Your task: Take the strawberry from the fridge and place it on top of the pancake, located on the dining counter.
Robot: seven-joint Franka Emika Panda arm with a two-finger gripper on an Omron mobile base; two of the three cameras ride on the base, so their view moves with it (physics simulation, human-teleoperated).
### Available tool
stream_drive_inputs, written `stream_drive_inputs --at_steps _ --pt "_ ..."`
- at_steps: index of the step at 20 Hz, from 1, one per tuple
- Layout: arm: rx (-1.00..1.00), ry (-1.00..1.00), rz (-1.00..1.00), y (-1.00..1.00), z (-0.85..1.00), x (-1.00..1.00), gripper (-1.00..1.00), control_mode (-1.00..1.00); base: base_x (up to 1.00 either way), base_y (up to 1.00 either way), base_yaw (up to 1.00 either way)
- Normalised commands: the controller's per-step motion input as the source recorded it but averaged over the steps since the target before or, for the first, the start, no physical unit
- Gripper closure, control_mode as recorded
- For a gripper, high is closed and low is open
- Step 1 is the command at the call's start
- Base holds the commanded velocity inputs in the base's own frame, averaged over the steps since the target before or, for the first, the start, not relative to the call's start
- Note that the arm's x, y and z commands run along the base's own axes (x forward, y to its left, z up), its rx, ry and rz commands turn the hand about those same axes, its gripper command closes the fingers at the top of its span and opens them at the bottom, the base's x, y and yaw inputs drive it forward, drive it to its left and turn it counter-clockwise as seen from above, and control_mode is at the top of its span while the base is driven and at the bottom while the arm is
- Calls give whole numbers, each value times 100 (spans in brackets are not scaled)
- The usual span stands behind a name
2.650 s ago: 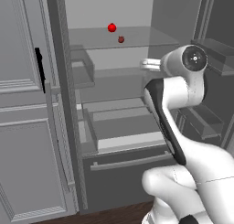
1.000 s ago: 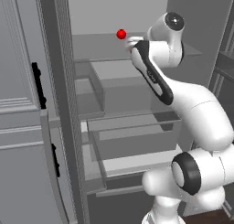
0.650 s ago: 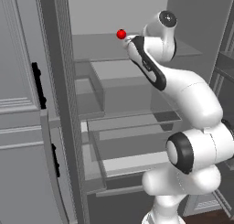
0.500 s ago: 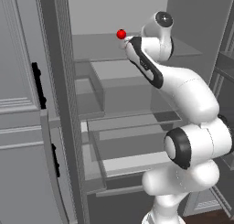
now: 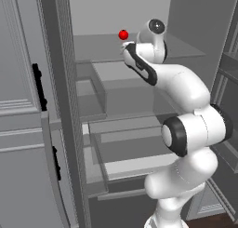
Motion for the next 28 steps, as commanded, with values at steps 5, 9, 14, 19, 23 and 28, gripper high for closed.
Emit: stream_drive_inputs --at_steps 5,9,14,19,23,28 --pt "0 0 -2 0 -4 46 -100 -100 0 0 0" --pt "0 0 -5 0 -4 41 -100 -100 0 0 0" --pt "0 2 -6 0 -36 40 -100 -100 0 0 0" --pt "0 0 -5 0 -34 18 100 -100 0 0 0" --pt "0 0 -3 0 -29 1 100 -100 0 0 0" --pt "2 0 0 0 -5 0 100 -100 0 0 0"
